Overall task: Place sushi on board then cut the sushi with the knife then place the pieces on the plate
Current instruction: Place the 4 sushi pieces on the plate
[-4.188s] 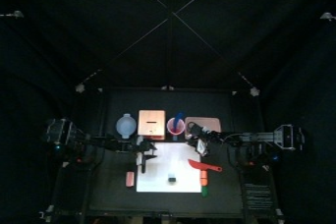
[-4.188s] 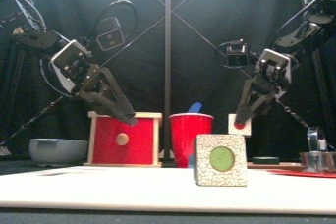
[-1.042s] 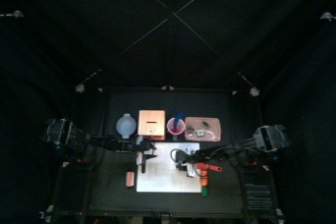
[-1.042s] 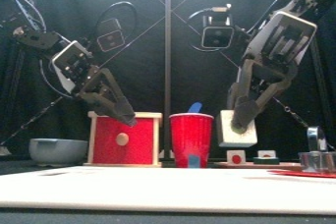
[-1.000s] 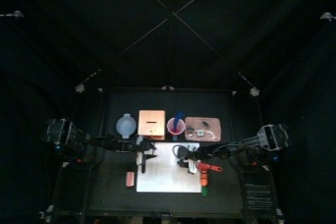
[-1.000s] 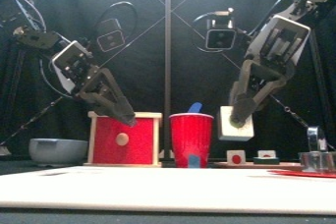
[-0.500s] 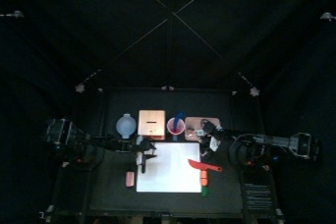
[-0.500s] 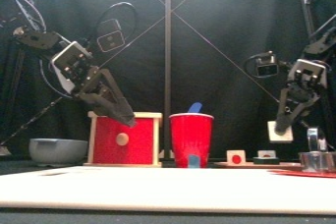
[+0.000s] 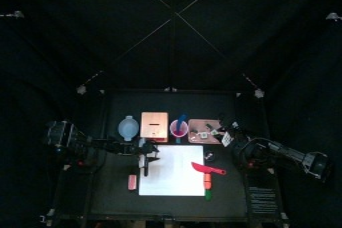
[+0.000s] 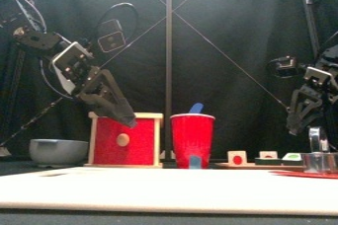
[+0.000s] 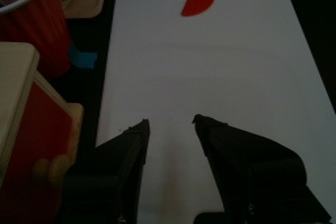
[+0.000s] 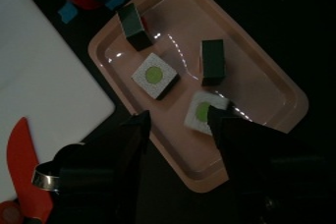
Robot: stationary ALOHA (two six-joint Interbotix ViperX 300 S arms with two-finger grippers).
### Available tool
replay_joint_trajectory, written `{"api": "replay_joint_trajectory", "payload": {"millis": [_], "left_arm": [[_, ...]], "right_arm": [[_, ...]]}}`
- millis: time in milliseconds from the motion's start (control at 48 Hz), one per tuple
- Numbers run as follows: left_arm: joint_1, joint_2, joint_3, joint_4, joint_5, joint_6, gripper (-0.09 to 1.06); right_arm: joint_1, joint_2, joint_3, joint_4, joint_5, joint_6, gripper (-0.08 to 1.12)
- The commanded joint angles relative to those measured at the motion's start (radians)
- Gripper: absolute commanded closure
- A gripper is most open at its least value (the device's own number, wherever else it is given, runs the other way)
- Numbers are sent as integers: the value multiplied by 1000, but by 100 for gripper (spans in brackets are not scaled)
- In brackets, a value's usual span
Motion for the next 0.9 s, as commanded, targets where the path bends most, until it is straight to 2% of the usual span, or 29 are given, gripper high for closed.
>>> {"api": "replay_joint_trajectory", "payload": {"millis": [21, 208, 521, 792, 896], "left_arm": [[3, -18, -23, 0, -3, 0, 17], [9, -20, -25, 2, -3, 2, 17], [3, -31, -26, -5, -3, -5, 17], [2, -32, -23, -11, -2, 0, 17], [2, -31, -23, -11, 14, -2, 17]], "right_arm": [[-2, 15, -23, -2, 0, -3, 17], [20, 5, -37, 8, 0, -2, 17], [172, 17, -121, 15, -81, -2, 17], [262, 95, -172, 8, -187, -3, 17], [279, 130, -190, -2, -198, -5, 17]]}}
